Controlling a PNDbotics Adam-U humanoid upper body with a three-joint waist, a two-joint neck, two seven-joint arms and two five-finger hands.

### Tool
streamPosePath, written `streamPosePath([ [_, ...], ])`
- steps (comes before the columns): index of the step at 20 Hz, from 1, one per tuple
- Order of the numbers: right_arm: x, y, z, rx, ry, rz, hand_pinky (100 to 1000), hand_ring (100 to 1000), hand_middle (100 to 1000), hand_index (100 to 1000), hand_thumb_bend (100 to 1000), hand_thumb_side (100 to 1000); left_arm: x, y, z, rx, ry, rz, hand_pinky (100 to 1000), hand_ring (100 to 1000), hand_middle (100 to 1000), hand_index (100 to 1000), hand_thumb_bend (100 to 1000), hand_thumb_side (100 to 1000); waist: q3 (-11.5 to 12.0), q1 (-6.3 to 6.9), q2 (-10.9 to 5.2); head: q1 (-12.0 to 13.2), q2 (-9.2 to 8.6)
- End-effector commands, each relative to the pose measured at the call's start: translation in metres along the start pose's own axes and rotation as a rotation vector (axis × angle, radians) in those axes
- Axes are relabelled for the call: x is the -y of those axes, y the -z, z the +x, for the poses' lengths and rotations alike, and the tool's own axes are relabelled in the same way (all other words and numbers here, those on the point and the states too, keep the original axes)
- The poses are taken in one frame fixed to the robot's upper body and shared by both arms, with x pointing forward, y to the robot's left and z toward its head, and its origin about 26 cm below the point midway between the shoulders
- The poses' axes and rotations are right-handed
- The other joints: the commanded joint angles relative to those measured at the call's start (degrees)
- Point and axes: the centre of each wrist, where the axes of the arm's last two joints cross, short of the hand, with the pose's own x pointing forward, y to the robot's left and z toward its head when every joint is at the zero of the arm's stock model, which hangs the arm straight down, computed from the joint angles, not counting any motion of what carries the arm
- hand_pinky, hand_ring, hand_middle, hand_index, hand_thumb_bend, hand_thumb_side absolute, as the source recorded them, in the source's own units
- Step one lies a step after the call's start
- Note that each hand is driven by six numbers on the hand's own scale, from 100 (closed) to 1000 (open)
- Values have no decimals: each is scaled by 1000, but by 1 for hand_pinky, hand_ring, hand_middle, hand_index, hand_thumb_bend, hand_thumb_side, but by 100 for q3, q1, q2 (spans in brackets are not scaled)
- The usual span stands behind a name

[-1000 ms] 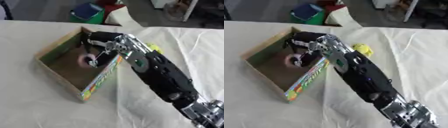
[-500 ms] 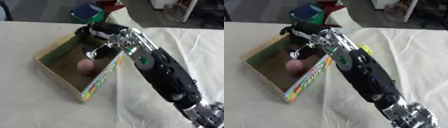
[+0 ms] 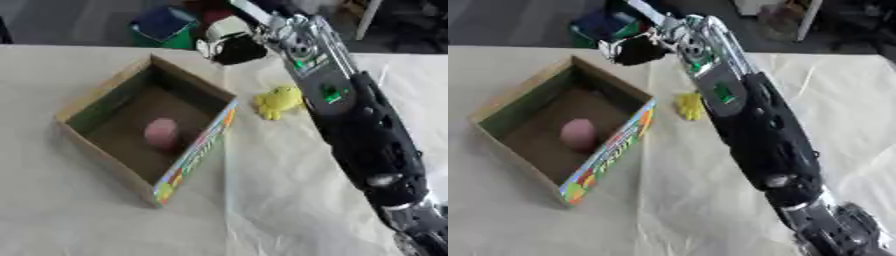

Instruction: Pick up objects on the table and place them in the box.

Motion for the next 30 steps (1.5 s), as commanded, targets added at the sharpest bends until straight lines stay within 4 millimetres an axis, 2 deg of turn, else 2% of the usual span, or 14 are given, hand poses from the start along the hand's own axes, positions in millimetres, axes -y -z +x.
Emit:
streamPosePath([
  [1,22,-8,-13,-41,-58,-37,761,799,650,939,100,273,-1,5,5,29,2,-2,527,629,618,738,100,924,-11,37,-79,-31,40],
  [3,23,-9,-18,-53,-67,-33,767,815,681,948,100,274,-1,4,5,29,3,-2,527,629,618,738,100,924,-22,40,-73,-18,41],
  [11,25,-20,-75,-218,-196,92,769,839,738,971,100,287,-1,3,5,28,9,-4,526,628,618,738,100,925,-13,68,-9,41,-26],
  [18,13,-25,-110,-283,-240,244,766,850,768,1000,100,229,-1,3,5,27,11,-5,526,628,619,738,100,923,-11,79,-5,79,-67],
  [22,6,-28,-126,-315,-259,324,762,853,777,1000,100,281,-1,3,5,25,13,-7,526,628,619,738,100,922,-6,84,-9,96,-83],
  [25,0,-31,-136,-333,-275,375,762,858,788,1000,100,353,-1,3,5,24,13,-8,526,628,619,738,100,923,-1,82,-11,105,-101],
  [30,-8,-35,-146,-352,-297,439,761,865,803,1000,100,400,-1,3,5,24,13,-10,526,628,619,738,100,922,4,81,-17,115,-114],
])
